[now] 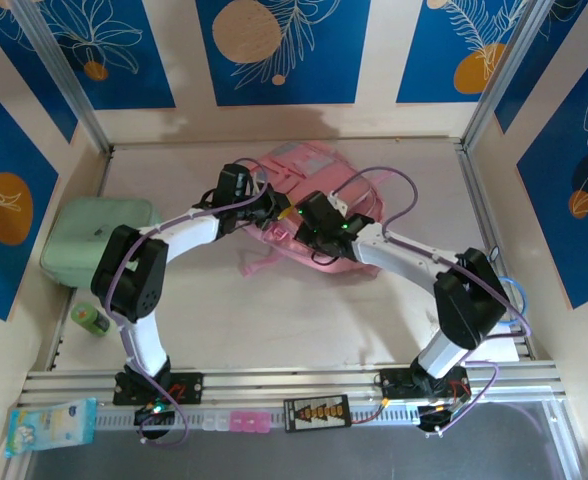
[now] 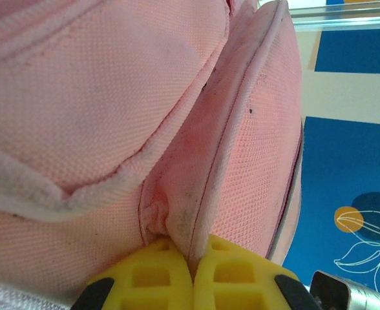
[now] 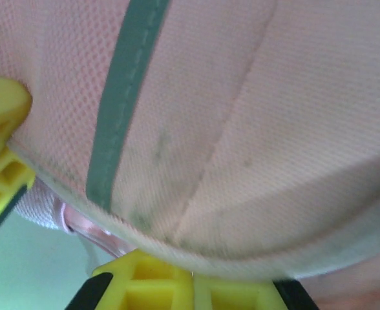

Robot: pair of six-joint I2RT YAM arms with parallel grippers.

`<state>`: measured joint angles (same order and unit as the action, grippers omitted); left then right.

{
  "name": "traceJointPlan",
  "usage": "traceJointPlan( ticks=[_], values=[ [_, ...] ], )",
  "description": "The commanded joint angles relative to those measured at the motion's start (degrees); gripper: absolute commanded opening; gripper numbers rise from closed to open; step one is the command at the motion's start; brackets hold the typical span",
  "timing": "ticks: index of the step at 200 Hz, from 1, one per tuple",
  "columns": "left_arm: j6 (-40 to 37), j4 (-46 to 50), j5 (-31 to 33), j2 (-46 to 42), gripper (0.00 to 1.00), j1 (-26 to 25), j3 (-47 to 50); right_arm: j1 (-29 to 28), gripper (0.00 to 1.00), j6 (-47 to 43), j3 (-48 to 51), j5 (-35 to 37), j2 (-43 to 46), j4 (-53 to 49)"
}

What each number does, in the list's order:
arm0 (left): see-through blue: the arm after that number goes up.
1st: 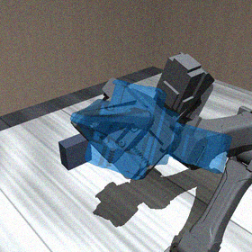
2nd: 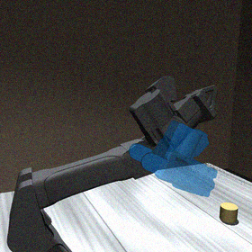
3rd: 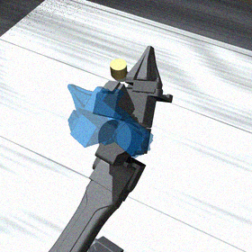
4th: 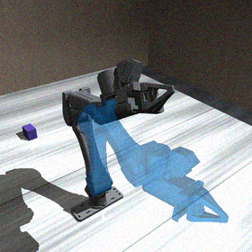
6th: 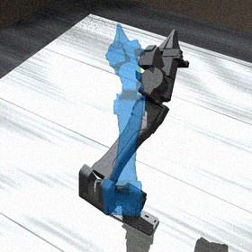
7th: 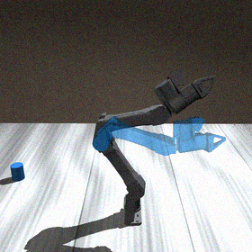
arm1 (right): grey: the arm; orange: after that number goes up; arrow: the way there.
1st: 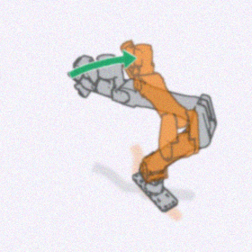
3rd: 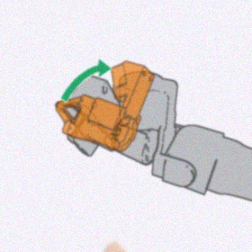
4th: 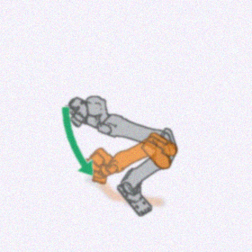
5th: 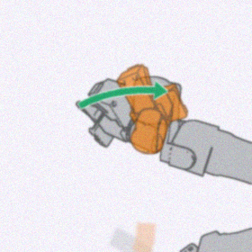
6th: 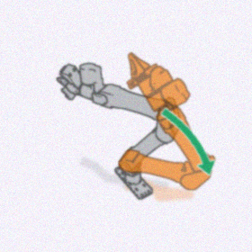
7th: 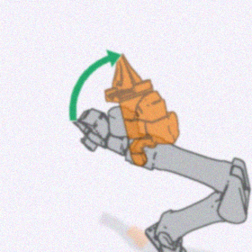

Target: Pack books, pencil case, and school supplies into a backpack

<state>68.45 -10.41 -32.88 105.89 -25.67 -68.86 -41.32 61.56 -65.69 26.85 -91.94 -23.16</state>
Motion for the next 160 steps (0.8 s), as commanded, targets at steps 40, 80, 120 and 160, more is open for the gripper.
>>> traceJointPlan(
  ticks=[40, 80, 120, 160],
  values=[
    [-5.9, 0.2, 0.8, 2.0, 0.00, 2.8, -4.2, 4.5, 0.08, -18.7, 4.6, 0.8, 5.4, -8.9],
    [-7.8, 2.2, 0.7, 2.0, 0.00, 3.3, -4.5, 10.3, 0.08, -24.3, 5.3, 2.9, 6.7, -8.1],
    [-10.5, 4.7, -0.1, 2.2, 0.00, 3.3, -5.6, 12.9, 0.08, -38.5, 4.6, -7.9, 6.0, -2.4],
    [-15.7, 7.8, 0.6, -0.9, 0.23, 4.6, -4.8, 12.5, 0.01, -46.0, 3.4, -20.3, 5.2, 1.7]
  ],
)
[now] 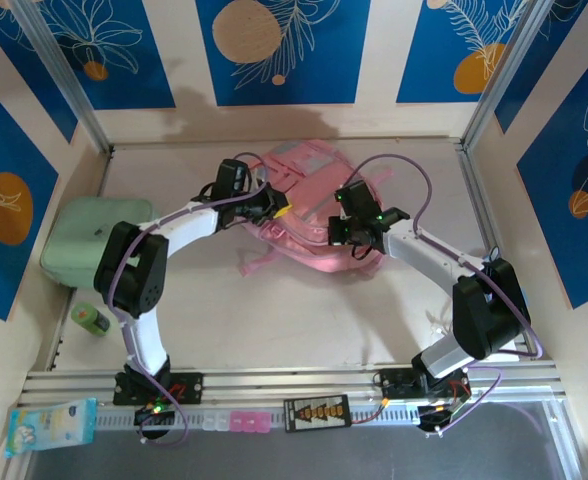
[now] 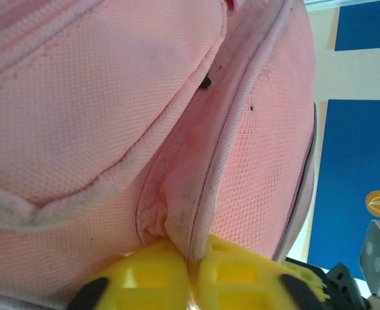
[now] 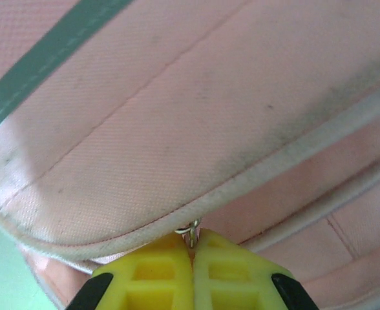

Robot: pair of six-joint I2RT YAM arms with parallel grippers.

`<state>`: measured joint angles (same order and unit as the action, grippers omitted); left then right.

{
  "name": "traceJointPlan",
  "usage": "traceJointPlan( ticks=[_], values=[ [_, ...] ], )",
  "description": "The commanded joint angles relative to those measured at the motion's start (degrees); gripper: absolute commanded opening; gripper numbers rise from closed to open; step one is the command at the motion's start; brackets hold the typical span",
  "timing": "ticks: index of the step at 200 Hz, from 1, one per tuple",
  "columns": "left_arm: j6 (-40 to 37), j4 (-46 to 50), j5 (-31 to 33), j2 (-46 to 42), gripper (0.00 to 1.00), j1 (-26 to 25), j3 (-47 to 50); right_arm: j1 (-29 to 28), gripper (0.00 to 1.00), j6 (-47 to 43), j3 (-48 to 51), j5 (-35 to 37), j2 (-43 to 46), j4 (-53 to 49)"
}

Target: Pack books, pencil case, and school supplies into a backpack

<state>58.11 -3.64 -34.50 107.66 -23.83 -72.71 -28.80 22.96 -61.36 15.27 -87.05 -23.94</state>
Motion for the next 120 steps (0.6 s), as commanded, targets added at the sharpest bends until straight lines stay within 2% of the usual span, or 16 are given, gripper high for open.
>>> traceJointPlan(
  ticks=[1, 33, 41, 83, 120],
  values=[
    [-5.5, 1.1, 2.2, -2.8, 0.23, 2.8, -0.8, 0.0, 0.01, -7.4, -1.0, -9.0, 0.2, 2.5],
    [-8.0, 2.3, 3.6, -10.0, 0.46, 5.0, 5.7, -3.1, 0.00, -7.7, -3.9, -14.4, -2.6, 5.1],
    [-8.3, 3.1, 4.6, -12.0, 0.49, 5.6, 7.6, -3.9, 0.00, -7.4, -4.7, -15.5, -3.7, 5.8],
    [-7.3, 4.4, 8.1, -20.0, 0.55, 6.5, 15.8, -8.5, 0.00, -4.6, -10.8, -18.9, -10.7, 8.8],
    [-1.8, -0.6, 8.6, -21.8, 0.54, 6.5, 20.8, -11.6, 0.00, -3.3, -16.3, -20.4, -15.2, 9.6]
  ],
)
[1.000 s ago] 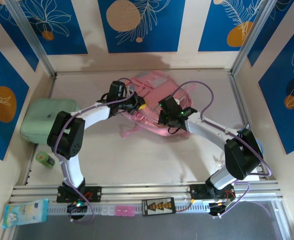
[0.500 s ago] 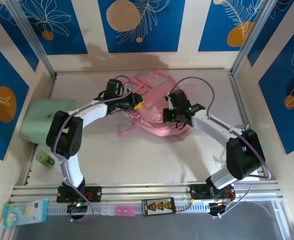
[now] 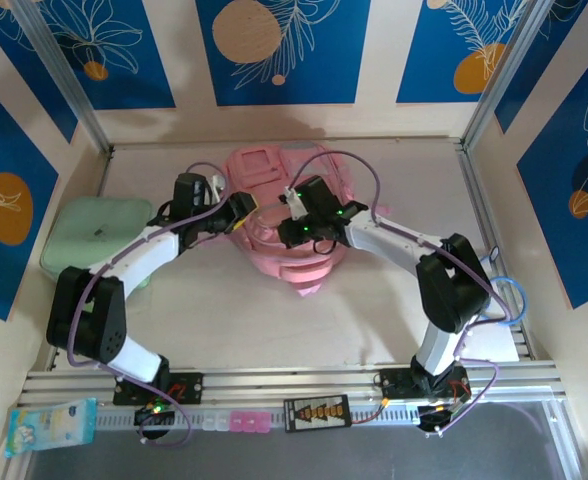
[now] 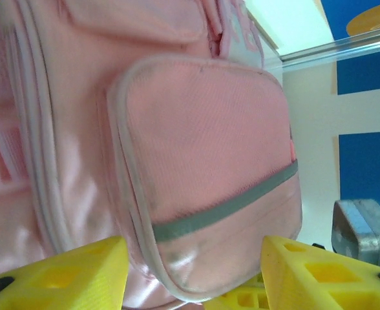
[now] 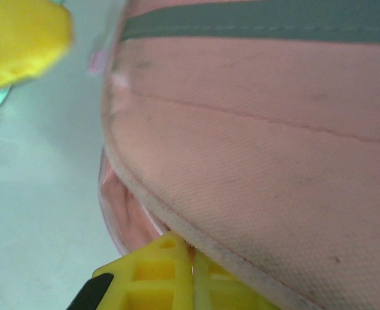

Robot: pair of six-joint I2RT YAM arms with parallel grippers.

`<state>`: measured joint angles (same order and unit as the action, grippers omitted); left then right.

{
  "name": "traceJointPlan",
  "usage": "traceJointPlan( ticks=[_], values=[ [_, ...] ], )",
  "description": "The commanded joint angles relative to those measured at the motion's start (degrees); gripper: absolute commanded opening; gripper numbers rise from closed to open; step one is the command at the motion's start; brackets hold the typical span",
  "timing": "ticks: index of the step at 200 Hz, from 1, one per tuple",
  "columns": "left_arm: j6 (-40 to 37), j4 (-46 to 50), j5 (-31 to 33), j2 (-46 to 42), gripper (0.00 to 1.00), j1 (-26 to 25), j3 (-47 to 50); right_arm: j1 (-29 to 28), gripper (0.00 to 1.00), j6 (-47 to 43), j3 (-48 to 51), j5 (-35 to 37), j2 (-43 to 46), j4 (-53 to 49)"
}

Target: Pack books, pencil case, and school supplies into a backpack

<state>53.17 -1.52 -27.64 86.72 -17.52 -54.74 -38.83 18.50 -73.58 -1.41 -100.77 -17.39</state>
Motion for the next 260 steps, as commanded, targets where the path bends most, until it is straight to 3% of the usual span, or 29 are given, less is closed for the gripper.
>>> traceJointPlan(
  ticks=[1, 68, 95, 119, 174, 202, 226, 260],
  values=[
    [3.3, -2.8, 1.8, -0.9, 0.54, 0.2, 2.8, -1.6, 0.00, 1.2, -4.2, -3.7, -1.6, 3.1],
    [5.1, -7.0, -0.1, 4.1, 0.36, 0.1, 0.8, -3.4, 0.00, 1.5, -5.3, -3.9, -2.9, 2.2],
    [3.7, -5.5, 1.0, 5.2, 0.19, 0.1, -0.5, -3.5, 0.00, 1.6, -4.5, -0.6, -2.1, 0.7],
    [1.3, -2.8, 2.7, 5.3, 0.00, 0.3, -1.6, -3.1, 0.00, 3.7, -2.1, 9.7, 0.1, -1.7],
    [-1.9, 0.2, 4.0, 5.0, 0.00, 0.7, -2.6, 0.0, 0.00, 12.2, 7.3, 30.6, 7.9, -8.5],
    [-1.9, 0.1, 3.4, 5.3, 0.00, 0.7, -3.1, 2.0, 0.00, 12.7, 8.4, 26.9, 8.8, -8.6],
    [-1.4, -0.4, 2.2, 5.5, 0.00, 0.7, -3.6, 1.7, 0.11, 9.6, 6.2, 20.6, 6.6, -7.3],
    [-1.0, -0.8, 0.9, 5.5, 0.00, 0.7, -4.1, 1.3, 0.18, 9.4, 2.8, 20.0, 2.8, -8.0]
  ],
)
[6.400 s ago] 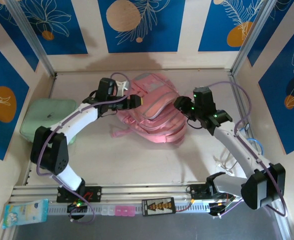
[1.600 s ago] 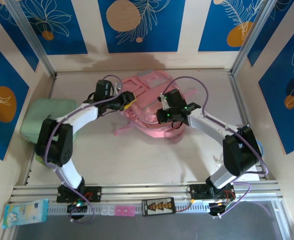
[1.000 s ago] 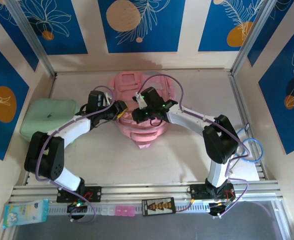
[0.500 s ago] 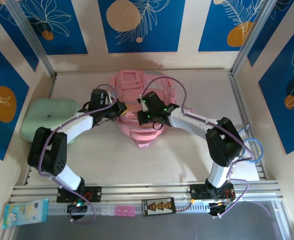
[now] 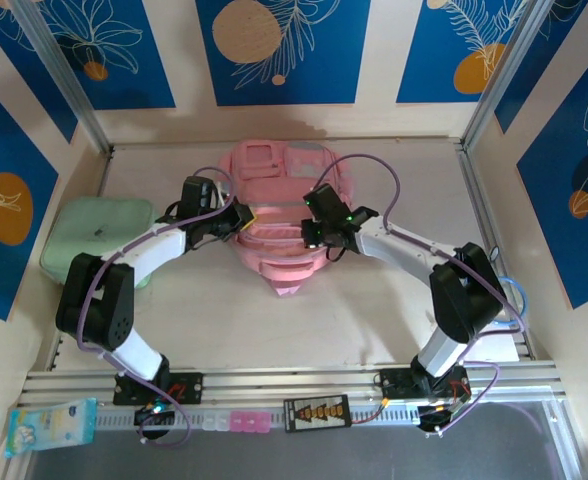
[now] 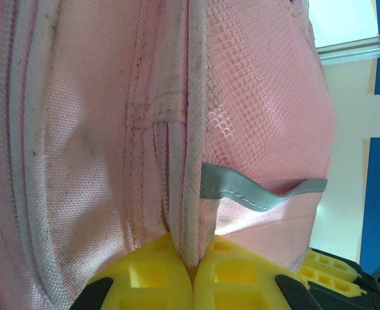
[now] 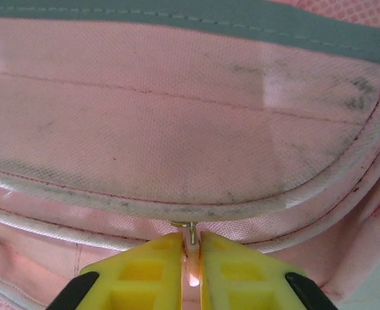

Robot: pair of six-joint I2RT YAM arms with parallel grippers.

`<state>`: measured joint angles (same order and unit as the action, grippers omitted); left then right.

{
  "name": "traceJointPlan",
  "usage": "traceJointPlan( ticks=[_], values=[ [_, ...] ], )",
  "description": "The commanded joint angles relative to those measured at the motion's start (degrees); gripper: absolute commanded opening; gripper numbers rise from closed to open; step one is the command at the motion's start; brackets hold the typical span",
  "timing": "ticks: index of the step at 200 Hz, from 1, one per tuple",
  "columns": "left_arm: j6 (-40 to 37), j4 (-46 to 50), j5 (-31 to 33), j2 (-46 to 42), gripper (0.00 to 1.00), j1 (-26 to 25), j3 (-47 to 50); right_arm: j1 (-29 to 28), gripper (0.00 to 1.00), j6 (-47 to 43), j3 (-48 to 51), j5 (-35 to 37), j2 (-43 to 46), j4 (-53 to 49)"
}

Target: Pack books, pencil case, and school supplies into a backpack

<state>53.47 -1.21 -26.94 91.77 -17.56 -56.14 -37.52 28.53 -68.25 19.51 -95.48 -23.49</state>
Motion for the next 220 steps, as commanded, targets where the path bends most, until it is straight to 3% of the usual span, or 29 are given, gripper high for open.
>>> traceJointPlan(
  ticks=[1, 27, 57, 106, 132, 162, 195, 220],
  values=[
    [-1.3, -1.1, 0.1, 0.5, 0.00, 0.8, -2.7, 0.0, 0.18, -0.7, -2.5, -0.9, -2.5, -1.9],
    [-1.2, -1.1, -0.1, 0.6, 0.00, 0.8, -2.6, 0.0, 0.18, -0.5, -2.5, -0.1, -2.8, -1.3],
    [-2.3, -0.1, 0.6, 0.6, 0.00, 0.8, -2.8, 1.1, 0.06, 1.4, -0.3, 3.4, 0.0, -0.8],
    [-5.4, 2.1, 1.2, 1.7, 0.00, 1.8, -3.2, 11.1, 0.00, -2.0, 6.7, 1.7, 6.5, -0.1],
    [-6.8, 2.9, -0.9, 5.3, 0.00, 1.4, -7.0, 11.9, 0.00, -4.7, 8.3, -2.4, 7.9, -1.1],
    [-10.8, 6.4, -1.3, 11.2, 0.00, 1.4, -14.4, 7.2, 0.00, -5.7, 12.5, -11.6, 10.1, 1.2],
    [-15.2, 10.0, 5.0, 11.7, 0.41, 2.2, -19.0, 1.2, 0.00, -2.5, 14.1, -19.4, 9.7, 6.5],
    [-14.1, 9.9, 7.2, 6.5, 0.50, 3.7, -16.1, -2.0, 0.00, -0.3, 10.5, -20.5, 5.9, 9.5]
  ],
)
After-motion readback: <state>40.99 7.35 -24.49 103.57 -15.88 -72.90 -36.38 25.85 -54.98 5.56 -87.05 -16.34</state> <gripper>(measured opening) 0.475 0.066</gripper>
